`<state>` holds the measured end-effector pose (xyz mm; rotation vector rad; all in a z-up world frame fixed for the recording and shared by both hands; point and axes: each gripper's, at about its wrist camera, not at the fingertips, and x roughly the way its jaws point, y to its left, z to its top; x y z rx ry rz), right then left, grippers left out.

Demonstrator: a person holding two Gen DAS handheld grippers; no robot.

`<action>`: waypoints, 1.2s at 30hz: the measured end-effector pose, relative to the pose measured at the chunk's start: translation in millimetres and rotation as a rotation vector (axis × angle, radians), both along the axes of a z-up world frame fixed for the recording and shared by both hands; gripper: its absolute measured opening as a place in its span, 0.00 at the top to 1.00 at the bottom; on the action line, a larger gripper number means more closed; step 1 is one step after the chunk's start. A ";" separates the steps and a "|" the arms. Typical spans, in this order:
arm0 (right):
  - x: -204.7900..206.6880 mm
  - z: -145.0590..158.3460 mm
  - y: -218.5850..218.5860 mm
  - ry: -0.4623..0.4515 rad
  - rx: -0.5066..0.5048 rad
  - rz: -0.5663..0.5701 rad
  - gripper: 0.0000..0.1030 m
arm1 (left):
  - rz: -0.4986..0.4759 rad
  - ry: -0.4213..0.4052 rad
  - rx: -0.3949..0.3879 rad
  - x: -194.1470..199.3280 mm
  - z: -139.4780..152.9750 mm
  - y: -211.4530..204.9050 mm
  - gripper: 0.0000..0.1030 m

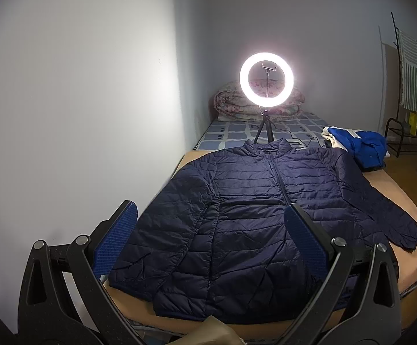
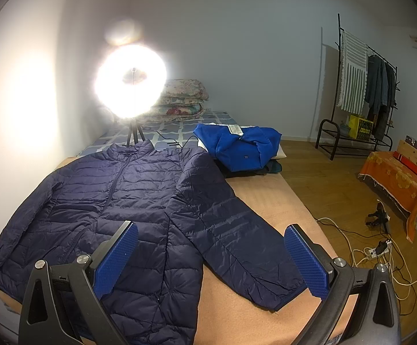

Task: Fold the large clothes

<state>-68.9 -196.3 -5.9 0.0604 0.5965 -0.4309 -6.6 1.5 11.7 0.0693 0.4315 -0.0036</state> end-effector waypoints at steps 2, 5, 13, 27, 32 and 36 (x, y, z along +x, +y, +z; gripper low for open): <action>0.4 0.1 0.6 0.001 -0.001 0.001 0.00 | 0.002 -0.001 0.000 -0.5 -0.7 -0.2 0.00; 0.4 0.3 0.5 0.001 -0.002 0.000 0.00 | 0.002 -0.004 0.002 0.2 -0.2 -0.1 0.00; 0.1 0.7 -0.3 0.000 -0.002 0.000 0.00 | -0.001 -0.011 0.003 -0.7 2.2 -1.7 0.00; -0.1 1.7 0.4 -0.001 -0.007 -0.003 0.00 | -0.002 -0.010 0.004 -2.2 1.8 -2.1 0.00; 0.1 2.7 0.0 -0.001 -0.011 -0.005 0.00 | -0.002 -0.011 0.004 -3.2 0.8 -2.7 0.00; -1.5 6.0 2.6 -0.002 -0.023 -0.010 0.00 | -0.002 -0.012 0.005 -2.6 1.0 -2.8 0.00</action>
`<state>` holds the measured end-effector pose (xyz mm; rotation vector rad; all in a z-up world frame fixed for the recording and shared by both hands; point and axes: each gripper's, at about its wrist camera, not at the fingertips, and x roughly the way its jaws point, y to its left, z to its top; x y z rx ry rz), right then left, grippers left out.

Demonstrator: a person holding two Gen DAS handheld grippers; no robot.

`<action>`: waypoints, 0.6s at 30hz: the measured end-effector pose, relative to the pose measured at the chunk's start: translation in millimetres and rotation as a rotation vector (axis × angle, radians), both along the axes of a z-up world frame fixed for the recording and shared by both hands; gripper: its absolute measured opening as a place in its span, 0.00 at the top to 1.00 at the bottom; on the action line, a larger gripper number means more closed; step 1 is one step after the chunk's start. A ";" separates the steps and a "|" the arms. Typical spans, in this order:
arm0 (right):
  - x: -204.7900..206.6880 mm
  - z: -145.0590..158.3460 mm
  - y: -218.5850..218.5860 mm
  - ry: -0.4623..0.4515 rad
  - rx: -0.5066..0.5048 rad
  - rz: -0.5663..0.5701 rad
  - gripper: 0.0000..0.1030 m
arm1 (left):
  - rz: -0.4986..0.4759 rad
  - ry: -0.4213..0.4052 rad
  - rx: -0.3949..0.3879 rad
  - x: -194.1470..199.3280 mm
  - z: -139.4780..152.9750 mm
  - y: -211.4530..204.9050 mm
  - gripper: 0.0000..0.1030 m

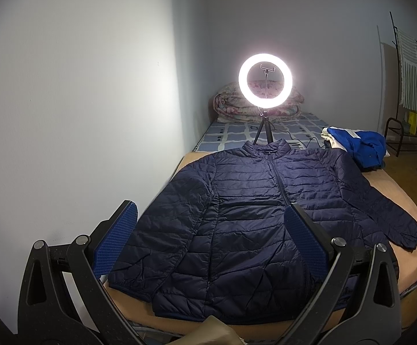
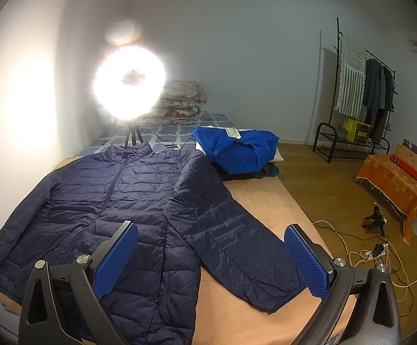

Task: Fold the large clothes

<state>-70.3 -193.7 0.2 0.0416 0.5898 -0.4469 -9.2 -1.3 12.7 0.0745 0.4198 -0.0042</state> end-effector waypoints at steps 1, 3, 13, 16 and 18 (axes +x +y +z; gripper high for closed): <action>-0.1 0.3 -0.2 0.001 -0.003 -0.002 0.00 | 0.001 0.000 -0.001 0.2 -0.5 -0.3 0.00; -0.9 0.4 0.1 0.001 -0.005 0.000 0.00 | 0.002 0.002 -0.002 1.0 -1.6 -0.3 0.00; -0.4 1.5 5.6 -0.007 -0.009 0.012 0.00 | -0.001 0.004 0.000 1.8 -5.8 0.8 0.00; -0.6 1.9 5.7 -0.007 -0.008 0.015 0.00 | 0.000 0.006 0.000 2.3 -7.6 1.0 0.00; -0.7 1.7 5.8 -0.007 -0.009 0.013 0.00 | 0.000 0.006 0.000 2.5 -7.5 0.8 0.00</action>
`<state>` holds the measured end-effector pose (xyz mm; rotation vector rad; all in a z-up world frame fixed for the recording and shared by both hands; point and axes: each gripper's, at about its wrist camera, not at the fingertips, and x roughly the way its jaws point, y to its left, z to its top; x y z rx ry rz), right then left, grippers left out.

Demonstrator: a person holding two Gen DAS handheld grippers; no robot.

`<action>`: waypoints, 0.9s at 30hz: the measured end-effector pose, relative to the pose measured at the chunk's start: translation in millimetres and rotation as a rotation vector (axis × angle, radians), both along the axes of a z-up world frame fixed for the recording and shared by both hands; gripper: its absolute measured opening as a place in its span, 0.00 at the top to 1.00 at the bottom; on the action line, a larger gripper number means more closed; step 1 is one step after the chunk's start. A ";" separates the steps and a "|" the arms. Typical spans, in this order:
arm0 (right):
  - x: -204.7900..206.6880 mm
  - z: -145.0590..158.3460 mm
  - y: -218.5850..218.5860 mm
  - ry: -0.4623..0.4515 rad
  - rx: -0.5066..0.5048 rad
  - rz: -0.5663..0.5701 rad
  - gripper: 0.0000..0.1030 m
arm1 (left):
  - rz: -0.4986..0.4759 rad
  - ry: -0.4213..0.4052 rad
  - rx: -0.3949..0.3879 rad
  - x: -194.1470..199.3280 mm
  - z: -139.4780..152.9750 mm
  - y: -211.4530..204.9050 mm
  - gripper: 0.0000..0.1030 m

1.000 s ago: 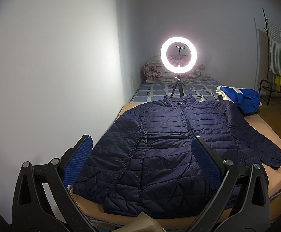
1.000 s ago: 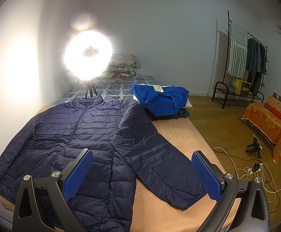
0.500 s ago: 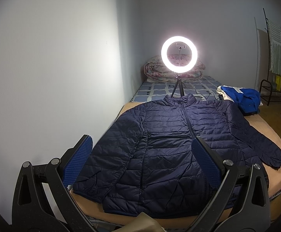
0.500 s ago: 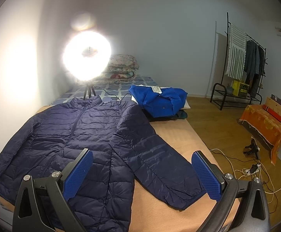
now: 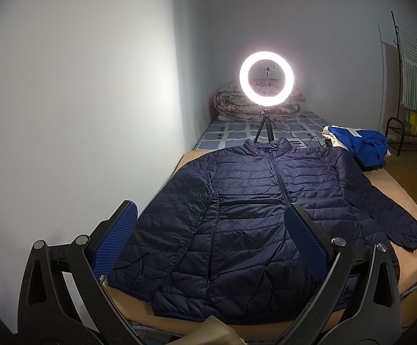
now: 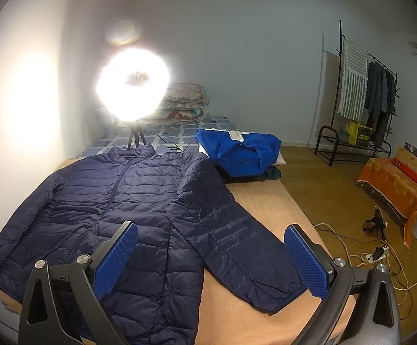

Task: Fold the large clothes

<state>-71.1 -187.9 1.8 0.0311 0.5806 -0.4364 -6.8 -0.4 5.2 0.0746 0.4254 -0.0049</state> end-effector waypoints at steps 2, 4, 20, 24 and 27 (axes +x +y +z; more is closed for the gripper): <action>0.1 0.1 0.1 -0.001 0.000 0.000 0.00 | 0.001 0.000 0.000 0.8 -0.9 -0.1 0.00; 0.3 0.5 0.3 -0.001 -0.001 0.000 0.00 | 0.000 0.001 0.000 1.0 -1.6 0.2 0.00; 11.0 2.4 9.7 0.005 -0.002 0.015 0.00 | 0.018 0.011 -0.002 3.1 -5.5 8.9 0.00; 14.5 3.1 14.5 0.002 0.001 0.026 0.00 | 0.039 0.016 -0.003 4.0 -6.8 16.8 0.00; 20.9 5.1 21.9 0.000 -0.001 0.043 0.00 | 0.061 0.028 -0.012 6.1 -8.2 26.4 0.00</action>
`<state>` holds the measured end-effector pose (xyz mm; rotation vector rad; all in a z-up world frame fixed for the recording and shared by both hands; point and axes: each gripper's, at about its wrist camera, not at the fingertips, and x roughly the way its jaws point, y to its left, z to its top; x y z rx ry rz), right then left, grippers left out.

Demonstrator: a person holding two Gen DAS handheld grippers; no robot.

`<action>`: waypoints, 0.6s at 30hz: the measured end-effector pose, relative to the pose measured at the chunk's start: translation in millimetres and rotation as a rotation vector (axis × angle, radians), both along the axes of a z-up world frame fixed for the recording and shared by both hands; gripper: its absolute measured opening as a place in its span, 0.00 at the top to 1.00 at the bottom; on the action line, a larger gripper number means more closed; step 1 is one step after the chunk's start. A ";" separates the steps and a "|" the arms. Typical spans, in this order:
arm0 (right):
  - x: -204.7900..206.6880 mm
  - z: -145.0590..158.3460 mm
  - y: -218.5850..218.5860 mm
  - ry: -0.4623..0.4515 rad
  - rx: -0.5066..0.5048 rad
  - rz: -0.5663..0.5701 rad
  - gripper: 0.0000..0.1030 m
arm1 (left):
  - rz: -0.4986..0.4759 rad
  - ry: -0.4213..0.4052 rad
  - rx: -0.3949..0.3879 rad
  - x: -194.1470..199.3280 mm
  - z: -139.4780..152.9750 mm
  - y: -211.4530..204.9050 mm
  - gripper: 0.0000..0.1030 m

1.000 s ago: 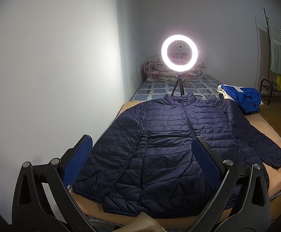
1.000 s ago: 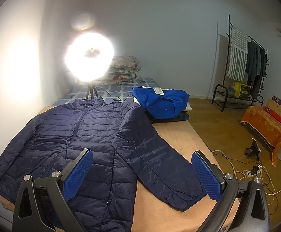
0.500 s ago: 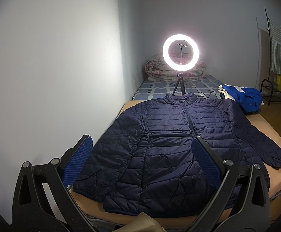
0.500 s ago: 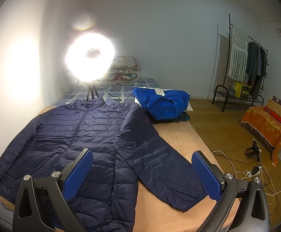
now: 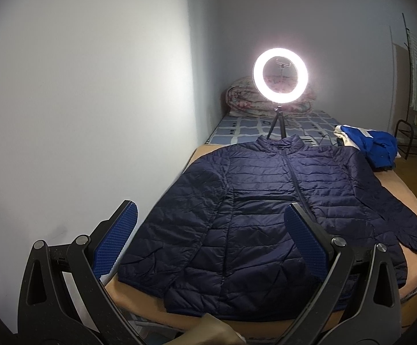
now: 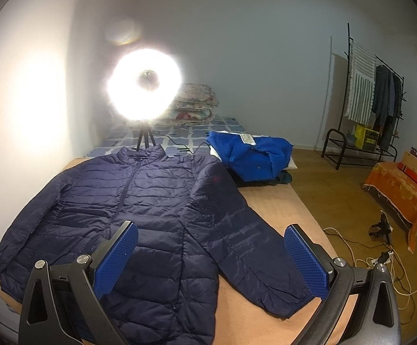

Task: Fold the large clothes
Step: 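Reach the right tool to the jacket sleeve cuff and grasp it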

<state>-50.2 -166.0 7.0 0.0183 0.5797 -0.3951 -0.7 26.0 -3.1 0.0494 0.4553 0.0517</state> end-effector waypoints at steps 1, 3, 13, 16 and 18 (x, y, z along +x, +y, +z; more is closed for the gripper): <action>3.0 0.4 3.2 0.000 -0.001 0.008 0.00 | 0.009 0.003 -0.004 0.4 -0.5 3.9 0.00; 10.4 2.3 10.9 0.000 0.000 0.034 0.00 | 0.028 0.008 -0.013 0.7 -1.2 13.0 0.00; 57.0 7.9 75.7 -0.055 0.036 0.366 0.00 | 0.114 0.051 -0.030 -24.9 -18.1 72.1 0.00; 77.3 4.9 103.1 -0.041 0.082 0.511 0.01 | 0.157 0.079 -0.051 -36.9 -28.1 92.8 0.00; 90.0 1.4 120.7 -0.027 0.086 0.575 0.02 | 0.175 0.091 -0.066 -45.0 -34.2 103.6 0.00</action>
